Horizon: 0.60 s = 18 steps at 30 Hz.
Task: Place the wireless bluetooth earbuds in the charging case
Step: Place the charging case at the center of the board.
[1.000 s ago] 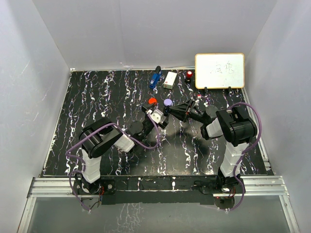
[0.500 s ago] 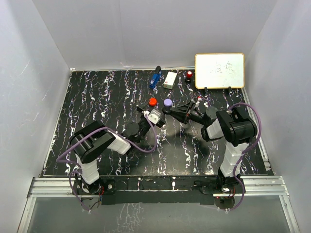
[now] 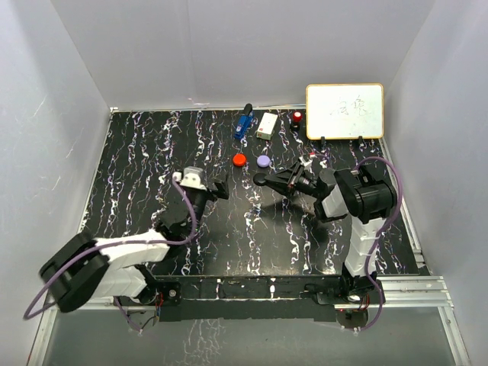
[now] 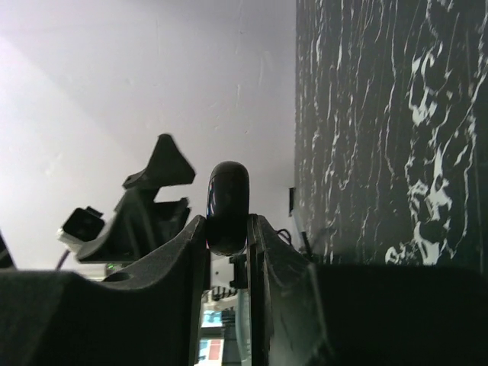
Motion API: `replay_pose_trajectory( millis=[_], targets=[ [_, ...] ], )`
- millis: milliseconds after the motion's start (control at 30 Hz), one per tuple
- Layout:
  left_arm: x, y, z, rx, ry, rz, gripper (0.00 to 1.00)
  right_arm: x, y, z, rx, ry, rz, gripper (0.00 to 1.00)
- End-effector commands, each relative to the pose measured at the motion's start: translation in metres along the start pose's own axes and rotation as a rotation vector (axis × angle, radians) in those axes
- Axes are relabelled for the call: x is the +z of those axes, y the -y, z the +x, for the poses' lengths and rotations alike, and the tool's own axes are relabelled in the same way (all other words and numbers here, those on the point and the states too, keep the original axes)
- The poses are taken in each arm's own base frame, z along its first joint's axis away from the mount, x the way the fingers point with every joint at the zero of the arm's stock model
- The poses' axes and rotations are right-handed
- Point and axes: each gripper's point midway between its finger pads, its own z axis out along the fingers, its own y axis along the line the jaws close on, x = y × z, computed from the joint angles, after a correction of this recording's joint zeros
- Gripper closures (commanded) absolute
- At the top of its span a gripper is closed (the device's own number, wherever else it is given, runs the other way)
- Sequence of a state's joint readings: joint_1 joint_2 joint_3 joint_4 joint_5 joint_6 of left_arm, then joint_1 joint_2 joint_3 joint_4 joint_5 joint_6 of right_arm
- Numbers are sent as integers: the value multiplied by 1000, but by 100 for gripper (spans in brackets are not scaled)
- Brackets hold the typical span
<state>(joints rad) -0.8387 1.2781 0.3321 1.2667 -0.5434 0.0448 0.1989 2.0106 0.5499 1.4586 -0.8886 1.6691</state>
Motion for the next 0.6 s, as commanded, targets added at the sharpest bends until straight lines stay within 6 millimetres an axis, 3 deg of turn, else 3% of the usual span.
replay_pose_trajectory(
  millis=[0, 100, 267, 400, 567],
  targets=[
    [-13, -1, 11, -168, -187, -37, 1, 14, -14, -22, -276, 46, 5, 100],
    [-17, 5, 8, -224, -261, -29, 1, 19, 5, -39, -333, 79, 140, 100],
    [-25, 13, 24, -245, -437, -35, 1, 21, 32, -58, -372, 109, 297, 100],
    [-27, 11, 30, -252, -527, -56, 2, 20, 53, -61, -380, 104, 386, 100],
    [-23, 0, 20, -305, -568, -51, 2, 21, 65, -60, -396, 100, 434, 100]
  ],
)
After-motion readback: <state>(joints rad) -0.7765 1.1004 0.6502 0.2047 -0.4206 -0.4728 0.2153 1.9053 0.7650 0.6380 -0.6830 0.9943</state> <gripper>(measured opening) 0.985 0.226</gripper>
